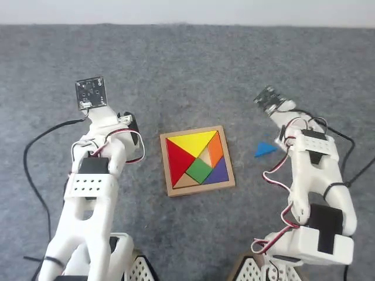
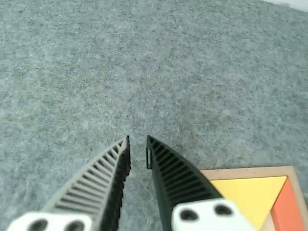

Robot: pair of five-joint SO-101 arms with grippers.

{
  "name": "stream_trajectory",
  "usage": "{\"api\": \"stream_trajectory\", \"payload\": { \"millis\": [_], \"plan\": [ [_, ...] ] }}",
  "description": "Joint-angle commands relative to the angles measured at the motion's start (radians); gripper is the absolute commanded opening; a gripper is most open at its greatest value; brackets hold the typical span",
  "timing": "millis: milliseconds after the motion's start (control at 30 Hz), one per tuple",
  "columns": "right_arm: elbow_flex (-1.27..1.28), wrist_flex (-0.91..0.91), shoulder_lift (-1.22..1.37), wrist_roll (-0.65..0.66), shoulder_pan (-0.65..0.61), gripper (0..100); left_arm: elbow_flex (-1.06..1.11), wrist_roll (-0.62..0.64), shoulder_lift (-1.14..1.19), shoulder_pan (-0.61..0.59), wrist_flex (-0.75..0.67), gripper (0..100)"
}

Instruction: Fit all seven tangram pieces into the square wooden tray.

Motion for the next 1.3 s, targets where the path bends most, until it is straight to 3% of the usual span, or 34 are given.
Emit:
{"api": "stream_trajectory", "payload": {
  "millis": [0, 167, 267, 433, 533, 700, 867, 1133, 1267],
  "plan": [
    [-0.012, 0.012, -0.025, -0.210, -0.001, 24.1, -0.025, 0.006, 0.000, 0.003, -0.028, 5],
    [-0.031, 0.298, -0.127, -0.638, -0.067, 24.2, -0.025, 0.006, 0.000, 0.002, -0.028, 5],
    [-0.028, 0.410, -0.165, -0.753, -0.127, 24.2, -0.025, 0.006, 0.000, -0.002, -0.028, 5],
    [-0.068, 0.420, -0.179, -0.870, -0.226, 24.6, -0.025, 0.006, 0.000, -0.003, -0.028, 5],
    [-0.094, 0.412, -0.170, -1.123, -0.248, 25.5, -0.025, 0.006, 0.000, -0.003, -0.028, 5],
    [-0.121, 0.387, -0.107, -1.430, -0.254, 38.8, -0.025, 0.006, 0.000, -0.003, -0.028, 5],
    [-0.147, 0.407, -0.008, -1.498, -0.251, 36.2, -0.027, 0.006, 0.000, -0.003, -0.028, 5],
    [-0.275, 0.409, 0.163, -1.499, -0.205, 12.7, -0.027, 0.006, 0.000, -0.003, -0.028, 5],
    [-0.290, 0.452, 0.171, -1.493, -0.170, 9.1, -0.027, 0.006, -0.002, -0.003, -0.028, 5]
  ]
}}
